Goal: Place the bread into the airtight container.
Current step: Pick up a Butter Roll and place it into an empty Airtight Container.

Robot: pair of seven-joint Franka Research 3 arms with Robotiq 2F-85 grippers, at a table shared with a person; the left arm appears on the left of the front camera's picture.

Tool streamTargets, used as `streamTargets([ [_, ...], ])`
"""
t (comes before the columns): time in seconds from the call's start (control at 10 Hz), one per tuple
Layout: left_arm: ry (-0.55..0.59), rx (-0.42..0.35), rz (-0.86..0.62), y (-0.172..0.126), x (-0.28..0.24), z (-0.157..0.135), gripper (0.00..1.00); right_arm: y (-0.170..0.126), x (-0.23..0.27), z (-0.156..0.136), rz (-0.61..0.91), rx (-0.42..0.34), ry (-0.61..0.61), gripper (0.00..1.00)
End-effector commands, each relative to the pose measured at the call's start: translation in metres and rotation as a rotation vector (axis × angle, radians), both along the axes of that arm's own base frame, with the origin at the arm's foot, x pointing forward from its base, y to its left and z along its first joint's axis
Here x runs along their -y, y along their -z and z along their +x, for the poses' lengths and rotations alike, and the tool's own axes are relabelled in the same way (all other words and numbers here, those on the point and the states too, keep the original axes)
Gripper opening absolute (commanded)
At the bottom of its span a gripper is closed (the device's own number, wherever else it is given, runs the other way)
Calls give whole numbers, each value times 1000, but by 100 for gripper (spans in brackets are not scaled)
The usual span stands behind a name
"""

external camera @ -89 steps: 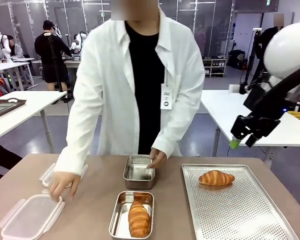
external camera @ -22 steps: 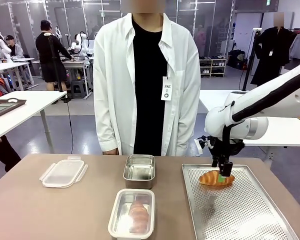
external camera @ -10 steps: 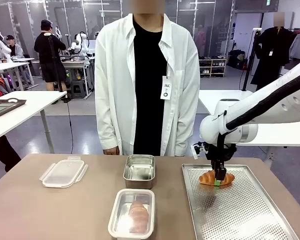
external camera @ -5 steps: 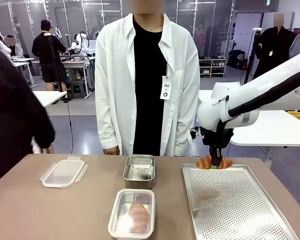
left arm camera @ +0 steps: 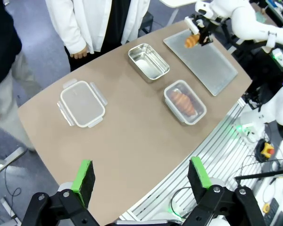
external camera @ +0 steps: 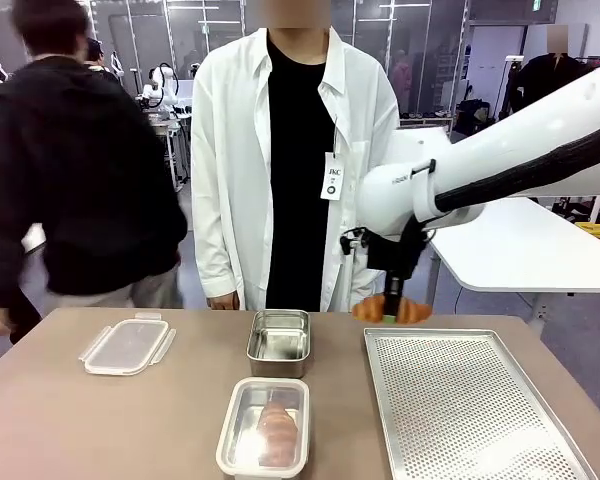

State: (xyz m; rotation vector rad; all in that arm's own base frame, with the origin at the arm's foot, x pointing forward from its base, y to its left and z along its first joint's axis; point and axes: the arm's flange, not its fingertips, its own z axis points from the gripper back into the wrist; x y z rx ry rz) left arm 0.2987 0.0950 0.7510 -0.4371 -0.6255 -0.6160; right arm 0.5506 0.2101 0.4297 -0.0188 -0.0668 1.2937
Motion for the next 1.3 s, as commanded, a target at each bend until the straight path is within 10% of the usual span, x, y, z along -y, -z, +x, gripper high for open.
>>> streamTargets([
  [0.0,19,6,3,-1,-1,-1,100,-9,-49,-1,20,10,73,33],
  [0.5,19,6,3,-1,-1,-1,100,-4,-144,-4,55,24,120,33],
  [1.2,19,6,3,-1,-1,-1,100,-1,-146,-6,58,25,89,33],
])
